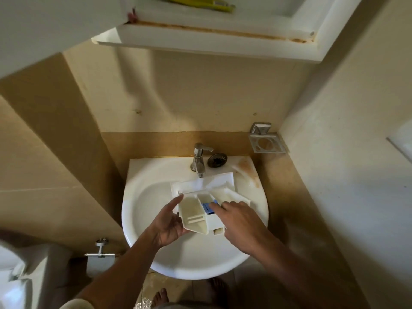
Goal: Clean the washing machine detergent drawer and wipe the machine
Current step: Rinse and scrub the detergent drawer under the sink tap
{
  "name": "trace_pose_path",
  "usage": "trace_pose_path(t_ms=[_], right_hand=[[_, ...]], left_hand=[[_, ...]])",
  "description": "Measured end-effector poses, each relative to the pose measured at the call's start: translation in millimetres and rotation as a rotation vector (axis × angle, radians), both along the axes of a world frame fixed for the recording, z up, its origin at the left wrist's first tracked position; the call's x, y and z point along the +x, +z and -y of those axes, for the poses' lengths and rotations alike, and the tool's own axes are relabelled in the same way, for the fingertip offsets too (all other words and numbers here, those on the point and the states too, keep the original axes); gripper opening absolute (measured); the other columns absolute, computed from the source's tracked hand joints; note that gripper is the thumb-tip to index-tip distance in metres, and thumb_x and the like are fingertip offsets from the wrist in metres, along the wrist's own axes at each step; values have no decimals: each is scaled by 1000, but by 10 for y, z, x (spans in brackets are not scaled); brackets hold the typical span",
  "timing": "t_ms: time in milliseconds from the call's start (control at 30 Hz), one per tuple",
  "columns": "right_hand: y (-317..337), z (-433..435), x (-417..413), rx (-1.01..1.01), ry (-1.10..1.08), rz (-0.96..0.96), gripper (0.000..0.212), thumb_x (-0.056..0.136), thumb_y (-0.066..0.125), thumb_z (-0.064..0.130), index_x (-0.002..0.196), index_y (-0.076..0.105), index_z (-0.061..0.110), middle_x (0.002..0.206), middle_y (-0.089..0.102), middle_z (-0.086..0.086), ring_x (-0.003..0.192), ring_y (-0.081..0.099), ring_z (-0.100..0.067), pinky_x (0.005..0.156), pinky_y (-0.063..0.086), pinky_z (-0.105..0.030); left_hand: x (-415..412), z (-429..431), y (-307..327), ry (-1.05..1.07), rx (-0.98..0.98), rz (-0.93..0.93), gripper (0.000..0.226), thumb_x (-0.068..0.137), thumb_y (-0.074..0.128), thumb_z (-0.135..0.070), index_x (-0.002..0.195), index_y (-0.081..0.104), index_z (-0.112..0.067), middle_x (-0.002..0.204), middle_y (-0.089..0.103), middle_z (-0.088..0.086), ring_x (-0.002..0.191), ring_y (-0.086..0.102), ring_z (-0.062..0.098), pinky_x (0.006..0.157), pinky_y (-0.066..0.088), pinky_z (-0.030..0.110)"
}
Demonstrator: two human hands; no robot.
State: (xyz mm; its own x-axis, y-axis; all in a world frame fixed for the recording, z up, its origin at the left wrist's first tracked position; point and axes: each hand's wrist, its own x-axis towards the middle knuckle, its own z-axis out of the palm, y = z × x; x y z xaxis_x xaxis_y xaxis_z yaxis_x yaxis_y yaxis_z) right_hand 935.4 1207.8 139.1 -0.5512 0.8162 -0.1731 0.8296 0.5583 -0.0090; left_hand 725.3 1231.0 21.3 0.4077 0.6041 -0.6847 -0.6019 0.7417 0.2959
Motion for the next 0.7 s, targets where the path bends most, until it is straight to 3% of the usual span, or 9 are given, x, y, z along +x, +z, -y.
trace_pose_path(t_ms=[100,233,367,467,533,600,700], right_hand=[[-28,72,85,48,-26,10,70,81,70,6,146,46,16,120,67,-6,102,63,-25,89,49,-38],[-115,173,-63,91,0,2,66,87,67,11,147,41,12,125,62,-11,108,60,-29,98,44,-41],[-377,271,-99,79,8,-59,85,58,89,13,135,55,13,99,69,-5,87,65,-23,88,53,-38],[-552,371,47,46,-1,-73,101,39,93,17,133,57,15,89,67,2,81,64,-19,91,57,-39],[-675,415,185,41,-14,-58,106,38,93,18,136,53,15,95,68,4,88,65,-18,99,54,-44],[-759,408,317,8,-51,-52,109,39,94,19,139,50,17,105,69,4,100,64,-18,103,51,-42],[-867,362,411,-50,-126,-81,102,54,88,6,145,46,21,126,64,3,124,58,-23,107,45,-35]], left_hand=[[140,-11,60,27,-11,-55,68,82,71,-29,136,54,9,117,64,27,87,71,38,73,62,47],[146,-20,125,11,-7,-134,54,81,61,-22,130,57,1,95,68,24,72,71,35,62,60,42],[-81,59,147,-18,2,-254,33,90,50,-12,120,60,0,91,68,24,76,69,37,61,61,41],[-122,114,150,22,-19,-315,35,88,54,-1,122,59,5,101,67,25,84,70,37,67,63,43],[-31,161,213,80,-33,-338,27,88,51,7,113,61,7,93,65,22,70,71,32,55,62,37],[79,222,252,136,-48,-346,22,87,47,14,104,60,6,86,63,19,67,68,32,49,60,36],[212,329,273,238,-55,-340,28,84,45,18,103,59,4,88,63,19,78,64,35,60,63,45]])
